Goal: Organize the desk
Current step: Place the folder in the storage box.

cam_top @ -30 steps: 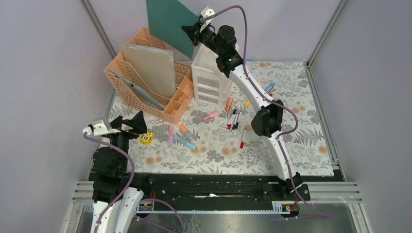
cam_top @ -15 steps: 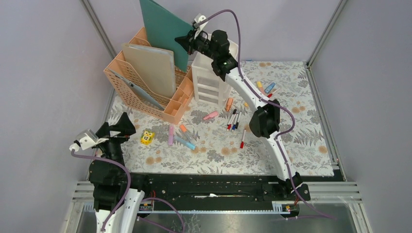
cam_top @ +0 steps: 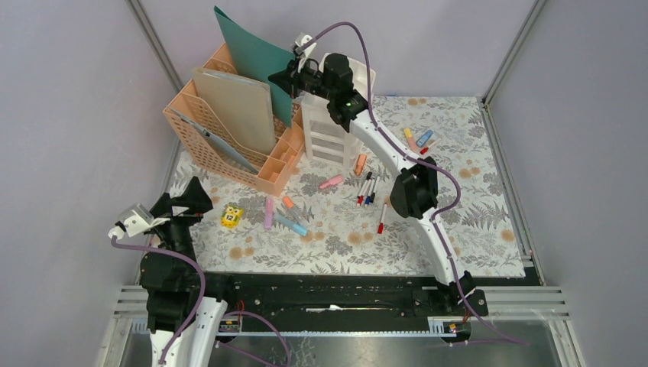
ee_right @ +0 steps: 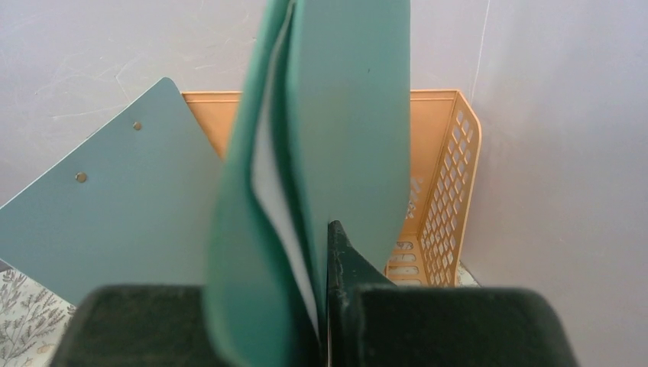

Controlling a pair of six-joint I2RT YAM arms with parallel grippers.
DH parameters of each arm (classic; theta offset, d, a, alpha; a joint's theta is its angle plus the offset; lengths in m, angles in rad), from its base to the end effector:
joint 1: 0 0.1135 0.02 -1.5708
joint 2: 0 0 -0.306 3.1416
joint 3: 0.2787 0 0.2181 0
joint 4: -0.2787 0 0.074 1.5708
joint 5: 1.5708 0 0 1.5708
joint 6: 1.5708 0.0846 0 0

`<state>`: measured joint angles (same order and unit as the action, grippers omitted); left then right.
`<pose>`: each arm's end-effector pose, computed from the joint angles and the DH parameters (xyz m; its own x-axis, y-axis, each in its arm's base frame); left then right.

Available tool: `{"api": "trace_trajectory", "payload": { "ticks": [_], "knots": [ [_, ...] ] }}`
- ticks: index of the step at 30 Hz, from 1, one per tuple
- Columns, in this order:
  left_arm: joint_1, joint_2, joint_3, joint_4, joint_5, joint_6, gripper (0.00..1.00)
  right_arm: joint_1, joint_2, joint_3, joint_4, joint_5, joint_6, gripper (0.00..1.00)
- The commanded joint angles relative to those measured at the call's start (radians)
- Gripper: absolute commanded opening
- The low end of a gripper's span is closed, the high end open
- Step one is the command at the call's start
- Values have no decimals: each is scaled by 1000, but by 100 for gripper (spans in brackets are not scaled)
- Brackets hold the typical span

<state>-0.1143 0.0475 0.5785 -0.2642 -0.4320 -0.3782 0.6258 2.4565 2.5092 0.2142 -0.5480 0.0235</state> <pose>0.0142 0.0340 0.3257 0.3533 -0.3781 -0.8557 -0.1799 0.8702 -0.4588 0.4639 0.3896 0.4166 0.1924 0.1638 -0.9676 -0.9120 0.3937 -0.1147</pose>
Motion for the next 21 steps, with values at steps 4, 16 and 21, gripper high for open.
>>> {"api": "trace_trajectory", "payload": {
  "ticks": [4,16,21],
  "knots": [
    [8,2,-6,30,-3,-4,99,23,11,33,148,-74,1,0],
    [33,16,-9,40,17,-5,99,15,-7,123,74,-6,34,0],
    [53,28,-10,46,45,-7,99,3,-60,175,-1,-8,33,0]
  ]
}}
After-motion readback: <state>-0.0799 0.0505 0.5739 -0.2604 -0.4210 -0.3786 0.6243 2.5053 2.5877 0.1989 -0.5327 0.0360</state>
